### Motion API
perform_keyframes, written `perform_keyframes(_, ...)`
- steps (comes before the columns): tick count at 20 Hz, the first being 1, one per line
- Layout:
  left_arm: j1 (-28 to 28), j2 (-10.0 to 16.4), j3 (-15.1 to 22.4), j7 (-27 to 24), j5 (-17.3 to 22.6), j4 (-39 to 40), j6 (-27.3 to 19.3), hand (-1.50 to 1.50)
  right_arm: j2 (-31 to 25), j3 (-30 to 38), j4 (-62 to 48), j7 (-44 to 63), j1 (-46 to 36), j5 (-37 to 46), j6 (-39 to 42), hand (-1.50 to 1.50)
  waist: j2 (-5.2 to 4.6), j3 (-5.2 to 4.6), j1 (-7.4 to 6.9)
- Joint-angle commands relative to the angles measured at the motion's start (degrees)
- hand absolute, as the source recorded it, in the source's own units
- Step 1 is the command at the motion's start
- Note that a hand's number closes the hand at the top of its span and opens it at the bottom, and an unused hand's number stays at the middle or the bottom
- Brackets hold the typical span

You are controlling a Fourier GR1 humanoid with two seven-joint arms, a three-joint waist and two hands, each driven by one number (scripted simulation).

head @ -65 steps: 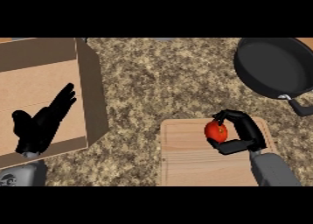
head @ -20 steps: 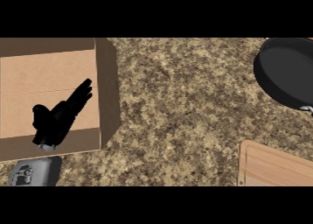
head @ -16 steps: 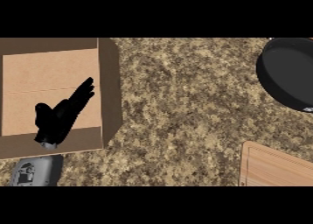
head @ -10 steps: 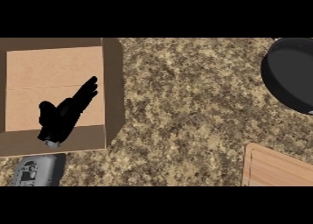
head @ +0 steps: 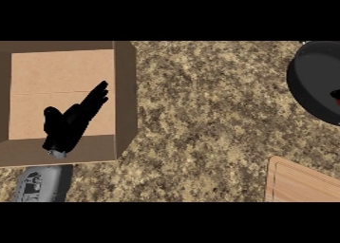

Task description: Pick the tomato from the cutting board and place it in the pot

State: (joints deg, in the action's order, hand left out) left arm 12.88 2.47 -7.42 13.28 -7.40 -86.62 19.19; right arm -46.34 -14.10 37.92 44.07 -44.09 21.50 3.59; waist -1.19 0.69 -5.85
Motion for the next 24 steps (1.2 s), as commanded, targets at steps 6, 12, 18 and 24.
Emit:
perform_keyframes(6, -4.8, -2.3, 2.0, 0.0, -0.2, 3.3, 0.6, 0.00, 7.3, 5.6, -9.3, -6.3, -8.8, -1.5, -9.6, -1.50, -0.59, -0.40, 0.99)
perform_keyframes(12, -4.5, -2.2, 0.1, 0.8, 0.6, 3.6, 0.6, 0.00, 7.6, 13.7, -6.6, -16.0, -9.6, -4.7, -29.0, -1.50, -0.33, -0.38, 3.24)
perform_keyframes(18, -6.7, -2.1, -0.8, -0.3, -0.1, 2.2, 1.1, 0.00, 5.6, 22.2, -7.5, -21.0, -10.0, -7.6, -44.4, -1.50, 0.04, -0.48, 3.90)
perform_keyframes(24, -7.1, -2.2, 0.2, -0.6, -1.6, 3.2, 0.1, 0.00, 5.0, 28.9, -4.8, -31.4, -5.8, -12.9, -47.8, -1.50, 0.64, -0.55, 5.77)
